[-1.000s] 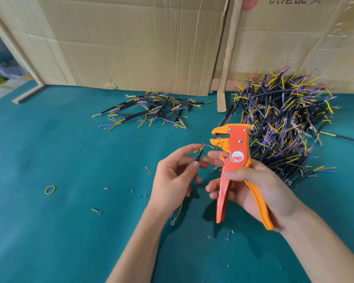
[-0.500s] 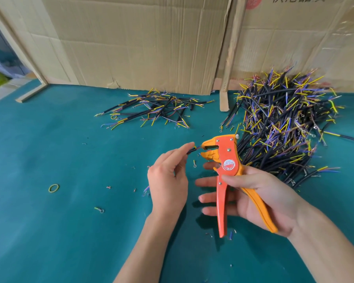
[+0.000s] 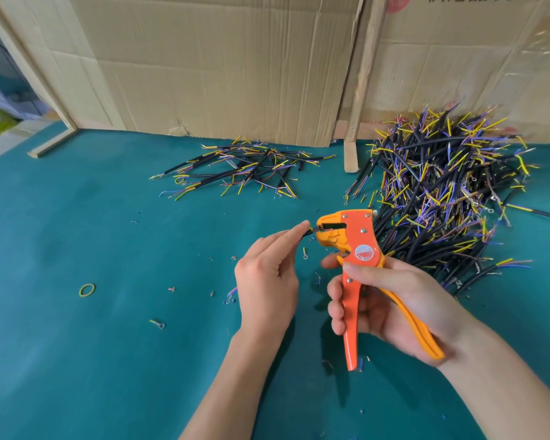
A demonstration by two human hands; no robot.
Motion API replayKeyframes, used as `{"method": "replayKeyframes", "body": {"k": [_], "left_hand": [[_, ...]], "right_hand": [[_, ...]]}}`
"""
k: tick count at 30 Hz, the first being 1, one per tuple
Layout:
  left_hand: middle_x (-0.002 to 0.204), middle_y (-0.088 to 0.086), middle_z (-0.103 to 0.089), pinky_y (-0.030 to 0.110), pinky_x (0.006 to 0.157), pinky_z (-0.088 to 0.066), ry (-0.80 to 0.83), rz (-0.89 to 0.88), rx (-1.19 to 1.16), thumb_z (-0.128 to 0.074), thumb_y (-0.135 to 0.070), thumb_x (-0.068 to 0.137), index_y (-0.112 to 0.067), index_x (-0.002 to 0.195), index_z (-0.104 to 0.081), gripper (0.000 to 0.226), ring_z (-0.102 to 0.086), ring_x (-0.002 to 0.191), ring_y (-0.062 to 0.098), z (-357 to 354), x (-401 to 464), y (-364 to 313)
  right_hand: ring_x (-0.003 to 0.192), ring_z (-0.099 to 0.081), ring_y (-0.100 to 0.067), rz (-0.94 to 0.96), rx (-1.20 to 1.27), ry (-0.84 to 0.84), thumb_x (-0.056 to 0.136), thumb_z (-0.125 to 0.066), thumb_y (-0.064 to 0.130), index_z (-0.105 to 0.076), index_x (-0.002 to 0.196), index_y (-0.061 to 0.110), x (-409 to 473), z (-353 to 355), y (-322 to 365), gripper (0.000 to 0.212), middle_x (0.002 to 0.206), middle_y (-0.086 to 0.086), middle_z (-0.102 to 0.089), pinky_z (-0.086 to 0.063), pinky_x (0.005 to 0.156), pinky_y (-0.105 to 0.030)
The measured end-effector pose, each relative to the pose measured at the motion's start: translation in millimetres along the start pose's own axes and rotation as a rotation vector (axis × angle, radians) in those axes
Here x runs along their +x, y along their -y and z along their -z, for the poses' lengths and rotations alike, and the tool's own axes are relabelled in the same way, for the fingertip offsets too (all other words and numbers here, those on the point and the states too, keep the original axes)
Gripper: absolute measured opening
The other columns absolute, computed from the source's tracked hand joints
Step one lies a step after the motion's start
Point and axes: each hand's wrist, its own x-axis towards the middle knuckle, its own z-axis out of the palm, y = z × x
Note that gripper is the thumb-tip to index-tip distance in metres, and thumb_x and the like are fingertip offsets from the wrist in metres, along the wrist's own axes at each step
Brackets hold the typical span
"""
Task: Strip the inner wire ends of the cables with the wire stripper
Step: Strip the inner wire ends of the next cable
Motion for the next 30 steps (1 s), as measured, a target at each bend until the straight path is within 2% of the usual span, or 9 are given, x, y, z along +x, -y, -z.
{"method": "replayKeyframes", "body": {"k": [9, 13, 17, 19, 22, 24, 27, 30], "left_hand": [[0.09, -0.006, -0.076, 0.024, 0.075, -0.053, 0.058, 0.017, -0.014, -0.056, 0.003, 0.088, -0.019, 0.112, -0.078, 0.039, -0.068, 0.076, 0.013, -2, -1, 1], [0.089, -0.005, -0.076, 0.019, 0.076, -0.053, 0.065, 0.058, -0.046, -0.057, 0.002, 0.089, -0.02, 0.112, -0.077, 0.038, -0.068, 0.076, 0.01, -2, -2, 3], [0.086, -0.004, -0.077, 0.024, 0.076, -0.055, 0.11, 0.112, -0.064, -0.063, 0.007, 0.09, -0.022, 0.111, -0.078, 0.039, -0.068, 0.074, 0.008, -5, -3, 4], [0.086, -0.007, -0.077, 0.021, 0.076, -0.055, 0.119, 0.146, -0.108, -0.064, 0.003, 0.092, -0.022, 0.11, -0.078, 0.034, -0.069, 0.074, 0.007, -8, -4, 2], [0.085, -0.015, -0.075, 0.019, 0.077, -0.054, 0.103, 0.238, -0.184, -0.063, 0.0, 0.092, -0.024, 0.105, -0.078, 0.031, -0.07, 0.077, 0.007, -9, -4, 1], [0.079, -0.013, -0.074, 0.02, 0.073, -0.053, 0.07, 0.261, -0.166, -0.064, -0.001, 0.093, -0.025, 0.101, -0.079, 0.029, -0.068, 0.074, 0.007, -9, -4, 4], [0.075, -0.011, -0.071, 0.021, 0.067, -0.051, 0.0, 0.265, -0.143, -0.062, 0.001, 0.094, -0.024, 0.098, -0.079, 0.03, -0.065, 0.07, 0.008, -7, -4, 7], [0.079, -0.012, -0.07, 0.023, 0.068, -0.052, -0.051, 0.191, -0.106, -0.059, 0.006, 0.091, -0.019, 0.091, -0.077, 0.031, -0.066, 0.073, 0.006, -6, -3, 9]], "right_hand": [[0.059, -0.058, -0.031, 0.008, 0.02, -0.031, 0.084, -0.076, 0.028, -0.072, 0.11, -0.001, 0, -1, 0, 0.039, 0.076, -0.018, -0.057, -0.052, 0.056, -0.041], [0.05, -0.051, -0.026, 0.024, 0.029, -0.056, 0.087, -0.075, 0.025, -0.073, 0.104, 0.001, 2, -3, -3, 0.029, 0.069, -0.015, -0.053, -0.047, 0.048, -0.036], [0.038, -0.037, -0.015, 0.061, 0.011, -0.174, 0.081, -0.071, 0.034, -0.067, 0.11, 0.001, 6, -2, -3, 0.044, 0.057, -0.004, -0.042, -0.034, 0.037, -0.024], [0.036, -0.034, -0.013, 0.089, 0.005, -0.2, 0.083, -0.069, 0.035, -0.065, 0.112, 0.0, 8, -2, -6, 0.046, 0.056, -0.003, -0.039, -0.032, 0.035, -0.023], [0.042, -0.043, -0.019, 0.132, 0.067, -0.163, 0.085, -0.068, 0.027, -0.064, 0.116, -0.003, 9, -6, -11, 0.044, 0.062, -0.009, -0.048, -0.041, 0.04, -0.028], [0.053, -0.053, -0.028, 0.156, 0.048, -0.148, 0.081, -0.069, 0.015, -0.06, 0.123, -0.007, 9, -5, -10, 0.048, 0.072, -0.018, -0.055, -0.051, 0.05, -0.038], [0.063, -0.058, -0.035, 0.156, -0.036, -0.134, 0.077, -0.072, 0.001, -0.059, 0.124, -0.008, 5, 3, -1, 0.049, 0.08, -0.025, -0.058, -0.056, 0.06, -0.046], [0.069, -0.063, -0.038, 0.049, -0.056, -0.034, 0.077, -0.079, 0.011, -0.066, 0.12, -0.005, 2, 12, 3, 0.047, 0.086, -0.028, -0.062, -0.057, 0.067, -0.049]]}}
